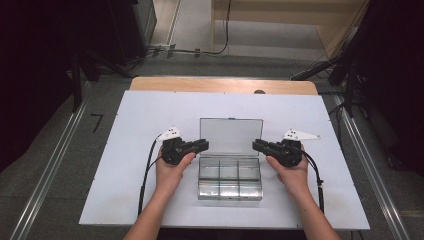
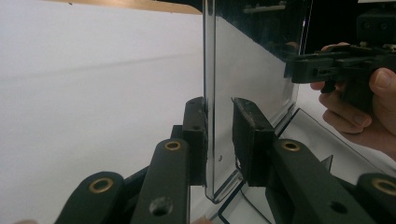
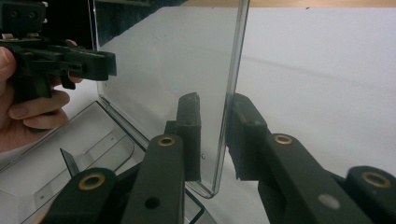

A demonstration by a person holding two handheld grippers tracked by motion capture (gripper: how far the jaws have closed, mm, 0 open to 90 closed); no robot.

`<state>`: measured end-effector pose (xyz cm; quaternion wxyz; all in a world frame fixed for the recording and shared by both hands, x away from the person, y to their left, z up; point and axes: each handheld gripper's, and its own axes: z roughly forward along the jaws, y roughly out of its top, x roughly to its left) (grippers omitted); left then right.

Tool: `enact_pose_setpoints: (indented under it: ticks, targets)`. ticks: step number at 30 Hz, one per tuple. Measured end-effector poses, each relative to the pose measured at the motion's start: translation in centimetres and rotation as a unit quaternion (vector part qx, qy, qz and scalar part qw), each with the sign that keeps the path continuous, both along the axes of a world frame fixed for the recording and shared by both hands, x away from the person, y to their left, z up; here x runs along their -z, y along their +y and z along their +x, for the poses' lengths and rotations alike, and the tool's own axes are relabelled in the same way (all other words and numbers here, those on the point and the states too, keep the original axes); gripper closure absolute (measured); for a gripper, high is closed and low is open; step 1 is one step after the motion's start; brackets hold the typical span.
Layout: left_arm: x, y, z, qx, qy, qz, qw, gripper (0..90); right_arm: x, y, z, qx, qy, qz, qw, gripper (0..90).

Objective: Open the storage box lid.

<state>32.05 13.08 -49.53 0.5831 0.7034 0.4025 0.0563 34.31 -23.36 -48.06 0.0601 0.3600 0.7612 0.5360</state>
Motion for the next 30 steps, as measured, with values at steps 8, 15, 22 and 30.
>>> enact_pose_setpoints:
  ticks: [8, 15, 22, 30]
  targets:
    - [0.2, -0.1, 0.2, -0.011, 0.017, -0.006, 0.9998, 73.1, 0.3, 0.3, 0.1, 0.011, -0.004, -0.008, 0.9999, 68.6]
    - [0.5, -0.2, 0.4, -0.019, 0.031, 0.003, 0.9993, 69.8, 0.7, 0.5, 0.4, 0.021, 0.013, -0.013, 0.9996, 65.3]
    - [0.7, -0.3, 0.5, -0.023, 0.043, 0.011, 0.9988, 66.3, 1.0, 0.5, 0.6, 0.022, 0.033, -0.017, 0.9991, 62.8]
    - [1.1, -0.5, 0.6, -0.028, 0.057, 0.020, 0.9978, 61.0, 1.2, 0.4, 0.8, 0.024, 0.051, -0.026, 0.9981, 59.3]
